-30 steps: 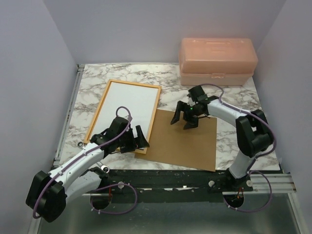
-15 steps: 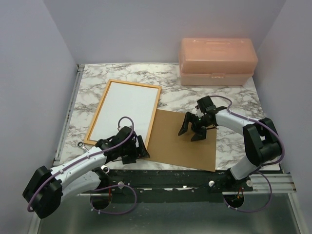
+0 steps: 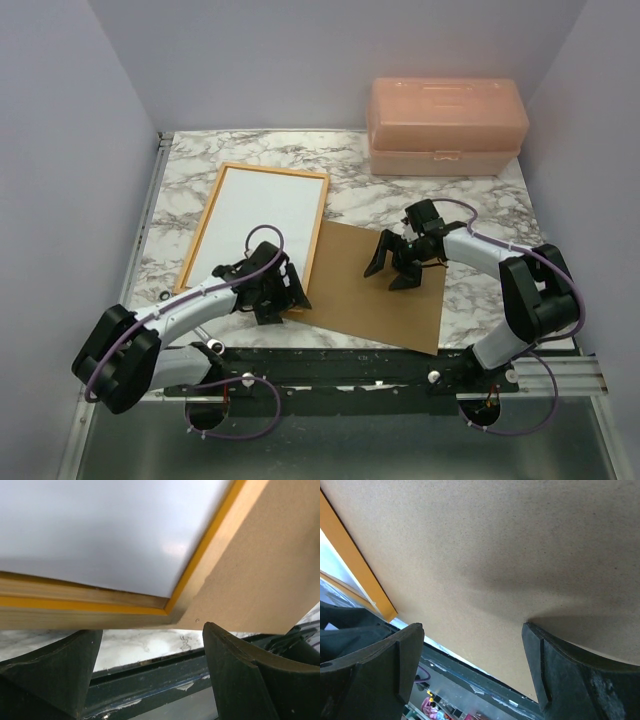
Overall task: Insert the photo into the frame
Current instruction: Move the photo frame to the center of the board.
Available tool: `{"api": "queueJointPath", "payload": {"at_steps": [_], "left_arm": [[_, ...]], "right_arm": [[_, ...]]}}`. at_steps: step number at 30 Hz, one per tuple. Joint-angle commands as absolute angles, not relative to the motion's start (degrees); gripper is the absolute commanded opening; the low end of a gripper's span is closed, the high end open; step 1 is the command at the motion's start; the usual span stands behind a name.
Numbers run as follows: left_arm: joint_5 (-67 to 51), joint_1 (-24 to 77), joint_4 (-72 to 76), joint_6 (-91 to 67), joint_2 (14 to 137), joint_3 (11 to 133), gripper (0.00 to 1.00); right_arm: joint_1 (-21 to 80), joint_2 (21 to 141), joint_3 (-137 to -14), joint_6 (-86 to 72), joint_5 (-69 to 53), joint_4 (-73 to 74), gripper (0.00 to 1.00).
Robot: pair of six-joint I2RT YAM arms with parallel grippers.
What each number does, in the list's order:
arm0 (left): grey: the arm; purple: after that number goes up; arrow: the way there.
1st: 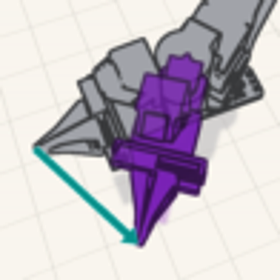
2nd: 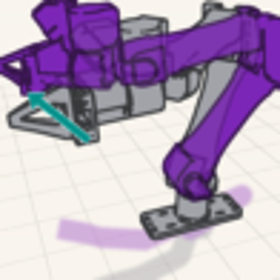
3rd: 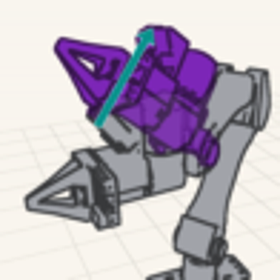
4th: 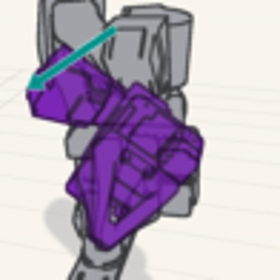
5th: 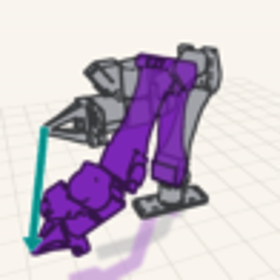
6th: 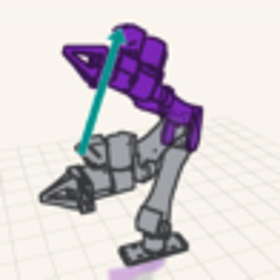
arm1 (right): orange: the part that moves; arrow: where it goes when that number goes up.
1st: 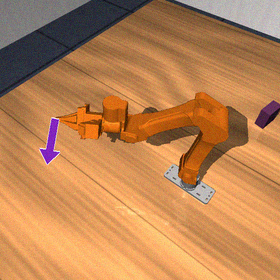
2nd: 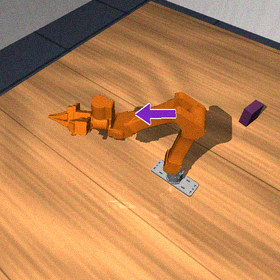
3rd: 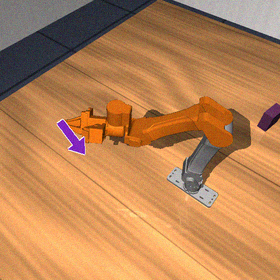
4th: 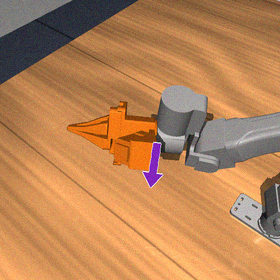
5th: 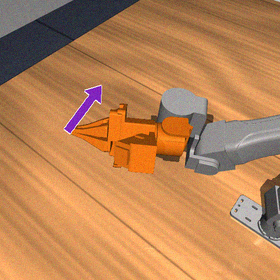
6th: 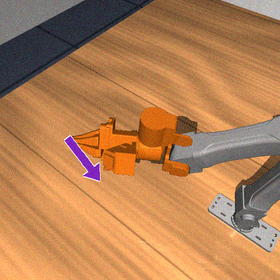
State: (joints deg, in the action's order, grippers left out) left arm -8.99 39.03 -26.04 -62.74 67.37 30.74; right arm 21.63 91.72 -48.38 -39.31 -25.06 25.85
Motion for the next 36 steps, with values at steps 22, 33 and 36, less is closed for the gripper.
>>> {"api": "queueJointPath", "payload": {"at_steps": [22, 33, 36], "left_arm": [[-9.42, 23.58, -21.51, -43.80, 92.11, 55.27, 0.87], [-8.91, 20.02, -22.69, -39.20, 92.32, 57.50, 0.92], [-9.58, 17.89, -21.94, -38.12, 92.94, 57.69, 0.93]], "right_arm": [[21.71, 95.76, -45.12, -37.78, -20.04, 27.15, 0.88], [21.62, 94.57, -45.08, -37.85, -18.98, 29.05, 0.88], [21.62, 94.18, -44.46, -38.14, -19.02, 28.99, 0.88]]}}
